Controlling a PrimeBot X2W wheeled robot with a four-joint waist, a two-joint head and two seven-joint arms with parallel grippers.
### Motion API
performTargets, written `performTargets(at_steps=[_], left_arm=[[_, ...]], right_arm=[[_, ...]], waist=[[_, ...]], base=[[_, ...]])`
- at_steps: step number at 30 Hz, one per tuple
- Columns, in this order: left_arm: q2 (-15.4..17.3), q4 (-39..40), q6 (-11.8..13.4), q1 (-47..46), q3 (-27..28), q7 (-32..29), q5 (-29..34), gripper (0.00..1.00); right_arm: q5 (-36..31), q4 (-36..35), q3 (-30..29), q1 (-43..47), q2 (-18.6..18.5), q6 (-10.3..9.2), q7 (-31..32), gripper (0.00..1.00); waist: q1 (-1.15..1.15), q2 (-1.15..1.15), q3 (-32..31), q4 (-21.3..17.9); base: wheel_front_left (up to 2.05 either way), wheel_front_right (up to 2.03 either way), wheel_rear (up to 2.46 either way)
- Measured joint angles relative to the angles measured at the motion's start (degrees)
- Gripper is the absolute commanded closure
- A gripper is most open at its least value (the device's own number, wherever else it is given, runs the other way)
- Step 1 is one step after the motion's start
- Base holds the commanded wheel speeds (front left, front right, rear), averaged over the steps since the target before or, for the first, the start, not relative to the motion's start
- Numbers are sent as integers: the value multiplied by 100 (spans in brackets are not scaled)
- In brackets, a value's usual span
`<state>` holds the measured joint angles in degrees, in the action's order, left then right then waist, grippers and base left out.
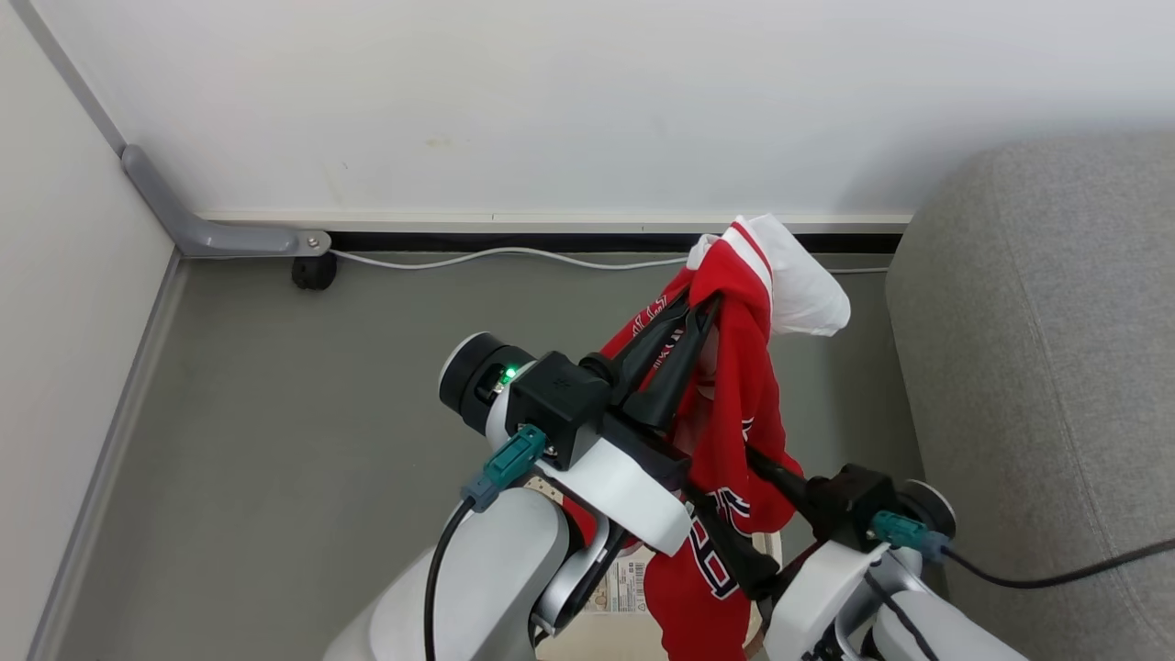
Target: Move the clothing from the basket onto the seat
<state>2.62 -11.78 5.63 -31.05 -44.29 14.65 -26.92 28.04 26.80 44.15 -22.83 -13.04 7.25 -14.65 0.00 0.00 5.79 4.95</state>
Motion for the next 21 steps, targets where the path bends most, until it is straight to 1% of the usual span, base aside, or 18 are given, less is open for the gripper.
performTargets(at_steps=[3,6,7,8,9,10,14,20,21], left_arm=[[1,27,11,-1,-42,0,-8,100],[3,58,49,-1,-49,0,-40,100],[3,63,51,-1,-49,0,-40,100],[3,64,51,-1,-49,0,-40,100],[2,68,51,-1,-49,0,-40,100],[2,68,51,-1,-49,0,-40,100],[3,63,82,-1,-33,0,-34,100],[1,-49,81,8,58,0,-15,100],[0,-90,75,16,80,0,-15,64]], right_arm=[[165,450,305,-131,108,0,0,0],[352,579,444,-276,169,1,0,0],[390,593,452,-312,172,1,0,11],[422,617,455,-340,168,1,0,53],[468,658,459,-362,158,1,0,85],[517,687,464,-367,141,1,0,100],[613,691,413,-367,27,1,0,100],[677,487,67,-348,-41,1,0,100],[676,447,20,-327,-47,1,0,100]], waist=[[0,0,-19,86],[0,0,-14,140],[0,0,-7,147],[0,0,-1,153],[0,0,8,157],[0,0,17,158],[0,0,38,122],[0,0,26,-1],[0,0,22,-27]], base=[[0,0,0],[0,0,0],[0,0,0],[0,0,0],[0,0,0],[0,0,0],[0,0,0],[0,0,0],[0,0,0]])
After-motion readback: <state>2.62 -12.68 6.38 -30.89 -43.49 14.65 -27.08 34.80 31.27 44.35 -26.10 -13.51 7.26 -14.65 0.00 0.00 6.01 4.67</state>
